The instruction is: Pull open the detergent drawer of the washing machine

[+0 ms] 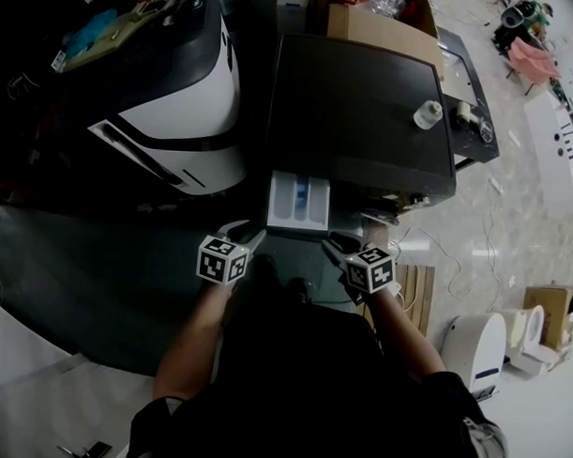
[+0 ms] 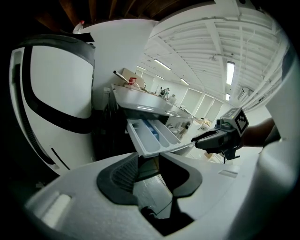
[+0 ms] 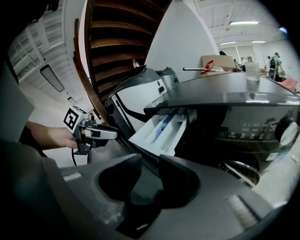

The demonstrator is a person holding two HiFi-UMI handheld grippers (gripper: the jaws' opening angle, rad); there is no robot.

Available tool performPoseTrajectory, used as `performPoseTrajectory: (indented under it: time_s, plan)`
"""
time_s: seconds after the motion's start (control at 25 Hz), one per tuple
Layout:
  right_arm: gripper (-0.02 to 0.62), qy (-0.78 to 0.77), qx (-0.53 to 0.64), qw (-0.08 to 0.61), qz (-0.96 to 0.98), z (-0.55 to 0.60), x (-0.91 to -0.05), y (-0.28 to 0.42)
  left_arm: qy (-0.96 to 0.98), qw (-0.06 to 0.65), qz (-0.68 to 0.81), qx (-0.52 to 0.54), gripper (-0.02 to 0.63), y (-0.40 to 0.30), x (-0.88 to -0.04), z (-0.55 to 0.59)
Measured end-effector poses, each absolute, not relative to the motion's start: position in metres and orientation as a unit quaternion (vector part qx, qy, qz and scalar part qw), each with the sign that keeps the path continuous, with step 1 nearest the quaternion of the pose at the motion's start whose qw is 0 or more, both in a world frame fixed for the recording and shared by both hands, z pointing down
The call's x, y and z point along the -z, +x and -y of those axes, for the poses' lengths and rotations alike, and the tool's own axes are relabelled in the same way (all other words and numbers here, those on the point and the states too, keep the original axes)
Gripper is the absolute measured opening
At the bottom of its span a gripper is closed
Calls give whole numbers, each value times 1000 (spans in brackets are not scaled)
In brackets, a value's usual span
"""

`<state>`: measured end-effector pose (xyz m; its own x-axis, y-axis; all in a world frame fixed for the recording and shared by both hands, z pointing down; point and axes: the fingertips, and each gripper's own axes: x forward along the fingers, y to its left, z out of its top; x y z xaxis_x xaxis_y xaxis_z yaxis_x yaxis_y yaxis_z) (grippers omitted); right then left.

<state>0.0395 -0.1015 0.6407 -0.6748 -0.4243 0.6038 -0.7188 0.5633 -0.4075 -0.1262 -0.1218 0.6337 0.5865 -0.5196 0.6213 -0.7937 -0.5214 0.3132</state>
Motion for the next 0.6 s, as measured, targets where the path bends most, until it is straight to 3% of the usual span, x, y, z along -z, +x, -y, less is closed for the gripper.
performPoseTrajectory:
  time_s: [0.6]
  plan:
    - [120,326,-375,199,844,102,-642,58,832,291,419,-219,133,-142,-613,126]
